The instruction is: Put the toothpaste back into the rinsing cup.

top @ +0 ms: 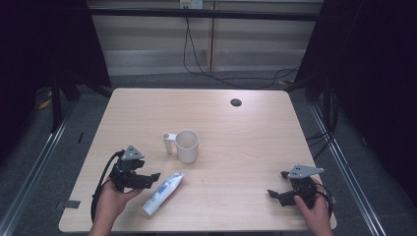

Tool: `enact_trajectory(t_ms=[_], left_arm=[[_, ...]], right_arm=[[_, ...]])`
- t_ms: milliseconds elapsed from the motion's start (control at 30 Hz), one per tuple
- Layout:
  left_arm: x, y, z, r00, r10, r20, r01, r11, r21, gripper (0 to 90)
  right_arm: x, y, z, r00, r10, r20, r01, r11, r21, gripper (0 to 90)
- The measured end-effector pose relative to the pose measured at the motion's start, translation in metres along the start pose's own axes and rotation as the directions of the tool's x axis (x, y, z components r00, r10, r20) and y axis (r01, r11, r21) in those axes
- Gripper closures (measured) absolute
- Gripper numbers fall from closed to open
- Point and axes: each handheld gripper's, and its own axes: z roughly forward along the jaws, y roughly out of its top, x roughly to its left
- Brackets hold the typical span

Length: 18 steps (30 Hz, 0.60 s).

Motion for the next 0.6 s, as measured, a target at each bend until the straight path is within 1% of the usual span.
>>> enact_trajectory(t_ms=[33, 100, 133, 167, 233, 300, 333, 367, 400, 467, 500, 533, 600], left_arm=[[-0.001, 0.001, 0.001, 1.0000, -0.003, -0.006, 0.003, 1.0000, -0.008, 25.7], [-0.001, 0.002, 0.001, 1.0000, -0.003, 0.000, 0.003, 1.0000, -0.007, 25.4], [-0.001, 0.002, 0.001, 0.9998, -0.002, 0.019, 0.002, 1.0000, -0.005, 25.4], [-0.003, 0.003, 0.002, 0.9996, -0.007, 0.026, 0.007, 1.0000, -0.006, 26.4], [-0.004, 0.004, 0.002, 0.9998, -0.001, 0.020, 0.001, 1.0000, 0.001, 26.6], [-0.007, 0.005, 0.003, 0.9998, -0.003, 0.021, 0.003, 1.0000, -0.007, 26.4], [-0.007, 0.006, 0.003, 0.9998, 0.009, 0.018, -0.009, 0.9999, -0.006, 25.7], [-0.009, 0.006, 0.003, 0.9997, 0.011, 0.020, -0.011, 0.9999, -0.007, 25.1], [-0.011, 0.007, 0.004, 0.9994, 0.015, 0.031, -0.015, 0.9999, -0.008, 24.9], [-0.013, 0.007, 0.006, 0.9990, 0.023, 0.037, -0.024, 0.9997, 0.006, 24.6], [-0.014, 0.007, 0.008, 0.9991, 0.021, 0.037, -0.021, 0.9998, 0.000, 24.2], [-0.015, 0.007, 0.009, 0.9989, 0.024, 0.040, -0.024, 0.9997, 0.007, 24.1], [-0.016, 0.007, 0.011, 0.9983, 0.015, 0.055, -0.016, 0.9997, 0.016, 24.1]], right_arm=[[0.000, 0.000, 0.000, 1.0000, 0.000, 0.000, 0.000, 1.000, 0.000, 10.6], [0.000, 0.000, 0.000, 1.0000, 0.000, 0.000, 0.000, 1.000, 0.000, 10.6], [0.000, 0.000, 0.000, 1.0000, 0.000, 0.000, 0.000, 1.000, 0.000, 10.6], [0.000, 0.000, 0.000, 1.0000, 0.000, 0.000, 0.000, 1.000, 0.000, 10.6], [0.000, 0.000, 0.000, 1.0000, 0.000, 0.000, 0.000, 1.000, 0.000, 10.6], [0.000, 0.000, 0.000, 1.0000, 0.000, 0.000, 0.000, 1.000, 0.000, 10.6], [0.000, 0.000, 0.000, 1.0000, 0.000, 0.000, 0.000, 1.000, 0.000, 10.6], [0.000, 0.000, 0.000, 1.0000, 0.000, 0.000, 0.000, 1.000, 0.000, 10.6], [0.000, 0.000, 0.000, 1.0000, 0.000, 0.000, 0.000, 1.000, 0.000, 10.6], [0.000, 0.000, 0.000, 1.0000, 0.000, 0.000, 0.000, 1.000, 0.000, 10.6], [0.000, 0.000, 0.000, 1.0000, 0.000, 0.000, 0.000, 1.000, 0.000, 10.6], [0.000, 0.000, 0.000, 1.0000, 0.000, 0.000, 0.000, 1.000, 0.000, 10.6], [0.000, 0.000, 0.000, 1.0000, 0.000, 0.000, 0.000, 1.000, 0.000, 10.5]])
